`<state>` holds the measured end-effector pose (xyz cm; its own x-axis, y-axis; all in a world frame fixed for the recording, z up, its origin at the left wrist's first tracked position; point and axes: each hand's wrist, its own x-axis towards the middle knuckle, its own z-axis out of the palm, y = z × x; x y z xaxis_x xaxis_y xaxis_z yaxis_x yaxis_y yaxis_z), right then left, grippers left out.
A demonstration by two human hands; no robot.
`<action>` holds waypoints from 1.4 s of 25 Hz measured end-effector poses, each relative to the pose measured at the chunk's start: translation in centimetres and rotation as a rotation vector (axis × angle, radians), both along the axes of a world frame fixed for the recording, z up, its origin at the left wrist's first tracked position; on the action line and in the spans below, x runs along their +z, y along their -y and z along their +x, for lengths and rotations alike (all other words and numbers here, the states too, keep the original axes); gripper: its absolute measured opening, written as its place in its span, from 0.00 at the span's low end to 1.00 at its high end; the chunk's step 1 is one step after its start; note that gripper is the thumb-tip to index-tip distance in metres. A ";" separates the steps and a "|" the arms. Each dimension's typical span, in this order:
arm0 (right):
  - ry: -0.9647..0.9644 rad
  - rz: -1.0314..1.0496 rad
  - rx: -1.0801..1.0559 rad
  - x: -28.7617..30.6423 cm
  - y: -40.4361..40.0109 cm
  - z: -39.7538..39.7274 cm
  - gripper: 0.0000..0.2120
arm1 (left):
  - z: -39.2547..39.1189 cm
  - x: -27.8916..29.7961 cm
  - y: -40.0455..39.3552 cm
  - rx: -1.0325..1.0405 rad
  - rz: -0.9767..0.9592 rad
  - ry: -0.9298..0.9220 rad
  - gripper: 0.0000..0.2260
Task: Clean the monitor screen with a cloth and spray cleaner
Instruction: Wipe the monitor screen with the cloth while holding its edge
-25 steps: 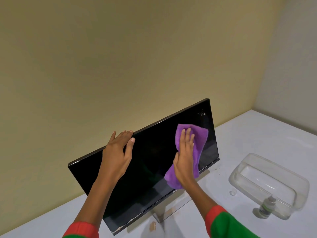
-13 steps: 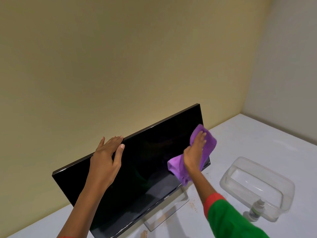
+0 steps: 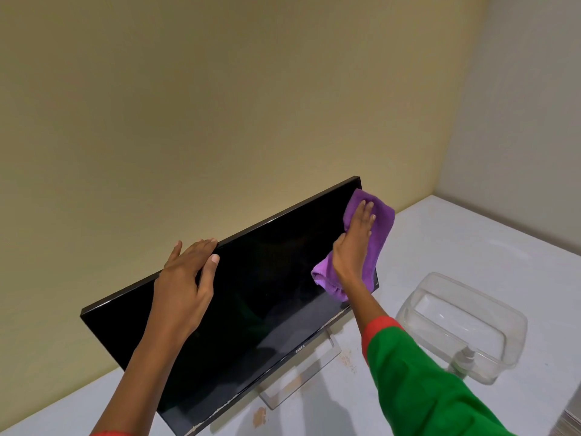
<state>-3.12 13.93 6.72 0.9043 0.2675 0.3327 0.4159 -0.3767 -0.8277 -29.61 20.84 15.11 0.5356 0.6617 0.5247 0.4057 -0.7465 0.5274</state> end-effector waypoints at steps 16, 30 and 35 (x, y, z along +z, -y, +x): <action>-0.006 -0.020 0.098 -3.4 1.8 -3.7 0.34 | 0.0 -0.3 0.0 0.016 -0.015 -0.041 0.15; 0.312 -0.115 0.286 -6.0 1.4 -9.7 0.41 | -0.3 -0.2 0.0 0.026 -0.020 -0.082 0.16; 0.116 -0.090 0.147 -7.6 2.5 -7.6 0.39 | -0.3 -0.3 0.1 0.014 -0.003 -0.079 0.15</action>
